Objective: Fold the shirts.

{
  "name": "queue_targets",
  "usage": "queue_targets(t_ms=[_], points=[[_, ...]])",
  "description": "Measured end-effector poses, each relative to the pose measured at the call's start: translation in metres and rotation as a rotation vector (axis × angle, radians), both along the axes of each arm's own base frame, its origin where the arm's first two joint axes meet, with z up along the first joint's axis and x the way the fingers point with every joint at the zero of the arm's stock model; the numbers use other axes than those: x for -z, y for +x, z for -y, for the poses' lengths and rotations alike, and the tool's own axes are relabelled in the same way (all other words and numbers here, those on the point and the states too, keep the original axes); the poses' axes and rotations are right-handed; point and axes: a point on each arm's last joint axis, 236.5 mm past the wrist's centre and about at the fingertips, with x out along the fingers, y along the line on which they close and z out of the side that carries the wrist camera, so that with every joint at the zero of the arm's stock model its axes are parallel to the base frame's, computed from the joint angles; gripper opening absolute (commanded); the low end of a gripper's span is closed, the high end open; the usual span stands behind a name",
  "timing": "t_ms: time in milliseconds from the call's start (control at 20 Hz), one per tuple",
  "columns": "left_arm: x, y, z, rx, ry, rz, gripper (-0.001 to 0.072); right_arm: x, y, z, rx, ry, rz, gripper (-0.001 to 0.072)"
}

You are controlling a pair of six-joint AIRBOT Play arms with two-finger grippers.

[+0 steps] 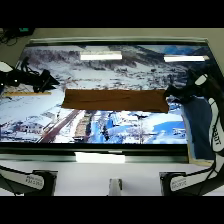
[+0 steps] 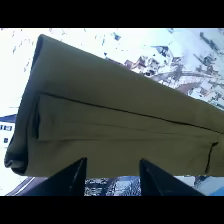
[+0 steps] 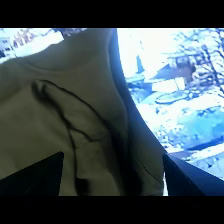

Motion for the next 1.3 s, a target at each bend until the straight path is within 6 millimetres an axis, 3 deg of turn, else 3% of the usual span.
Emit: queue_targets(t_ms=[200, 450, 500, 550, 600, 650, 700, 750, 800, 950, 1100, 1300], points=[[-0.036, -0.017, 0.01, 0.062, 0.018, 0.055, 0.0415, 0.017, -0.005, -0.013, -0.009, 0.06, -0.049, 0.0706], [-0.061, -0.043, 0.037, 0.176, 0.025, 0.069, 0.0414, 0.033, 0.0, -0.039, 0.003, 0.162, -0.069, 0.0678], [-0.063, -0.047, 0.043, 0.194, 0.027, 0.071, 0.0412, 0.036, 0.001, -0.045, 0.002, 0.176, -0.074, 0.0621], [-0.066, -0.05, 0.051, 0.215, 0.028, 0.075, 0.0389, 0.037, 0.001, -0.05, 0.0, 0.19, -0.079, 0.0457], [-0.068, -0.054, 0.058, 0.236, 0.028, 0.076, 0.0388, 0.04, 0.0, -0.054, -0.003, 0.195, -0.088, 0.0207], [-0.069, -0.057, 0.067, 0.258, 0.027, 0.077, 0.0375, 0.044, -0.002, -0.056, -0.004, 0.199, -0.099, 0.0018], [-0.069, -0.06, 0.076, 0.281, 0.027, 0.077, 0.0277, 0.044, -0.003, -0.061, 0.003, 0.216, -0.108, 0.0016], [-0.069, -0.063, 0.087, 0.307, 0.026, 0.076, 0.0104, 0.042, -0.003, -0.062, -0.002, 0.216, -0.103, 0.0015], [-0.068, -0.067, 0.101, 0.338, 0.023, 0.076, 0.0031, 0.036, -0.003, -0.065, -0.004, 0.222, -0.098, 0.0015], [-0.053, -0.073, 0.151, 0.416, 0.018, 0.083, 0.003, 0.0, 0.004, -0.068, -0.003, 0.235, -0.028, 0.0015], [-0.023, -0.074, 0.222, 0.453, -0.012, 0.108, 0.003, -0.049, -0.002, -0.075, -0.035, 0.243, 0.033, 0.0015], [0.025, -0.088, 0.325, 0.449, -0.147, 0.061, 0.003, -0.112, -0.032, -0.086, -0.101, 0.244, 0.073, 0.0015]])
